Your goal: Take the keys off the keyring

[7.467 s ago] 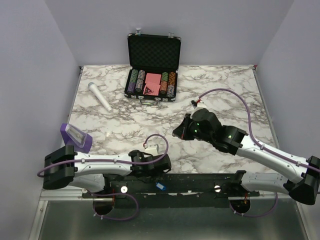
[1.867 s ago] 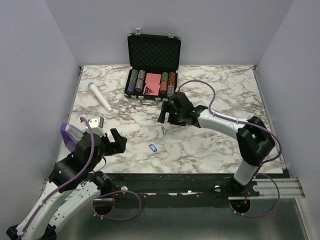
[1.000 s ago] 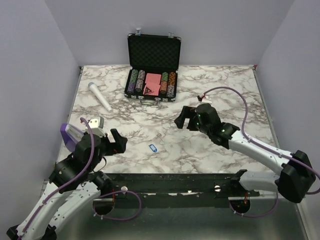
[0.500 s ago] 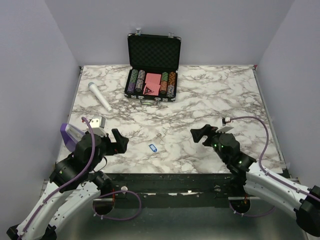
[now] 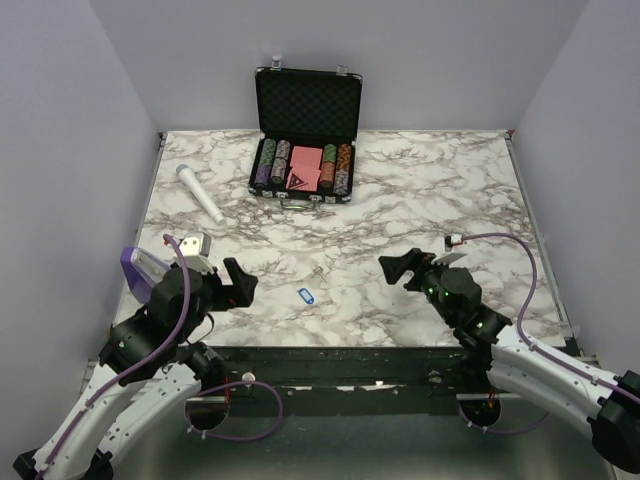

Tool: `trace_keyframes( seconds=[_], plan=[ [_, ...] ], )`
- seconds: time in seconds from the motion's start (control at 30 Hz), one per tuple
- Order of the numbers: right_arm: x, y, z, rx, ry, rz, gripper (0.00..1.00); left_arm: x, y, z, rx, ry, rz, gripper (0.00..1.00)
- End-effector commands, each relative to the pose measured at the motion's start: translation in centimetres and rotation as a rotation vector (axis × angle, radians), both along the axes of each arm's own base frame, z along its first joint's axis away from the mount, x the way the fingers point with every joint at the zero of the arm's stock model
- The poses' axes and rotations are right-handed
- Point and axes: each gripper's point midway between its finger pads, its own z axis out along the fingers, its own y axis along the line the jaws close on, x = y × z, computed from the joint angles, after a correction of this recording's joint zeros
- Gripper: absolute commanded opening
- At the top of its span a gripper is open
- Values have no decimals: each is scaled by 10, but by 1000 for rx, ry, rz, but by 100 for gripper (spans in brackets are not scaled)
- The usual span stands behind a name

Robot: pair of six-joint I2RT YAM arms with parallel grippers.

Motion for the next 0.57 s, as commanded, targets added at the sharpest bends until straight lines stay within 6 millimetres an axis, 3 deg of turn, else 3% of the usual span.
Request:
trace_keyframes(
  seconds=[0.0,0.23,0.53],
  plan=[
    [2,1,4,14,-20,0,100,1,-2,-1,3,-7,-18,99],
    [3,-3,-1,17,5,-36,100,0,-2,-1,1,-8,-17,99],
    [8,9,-8,-26,43,2,100,0,-2,-2,4,-2,-17,99]
  ],
)
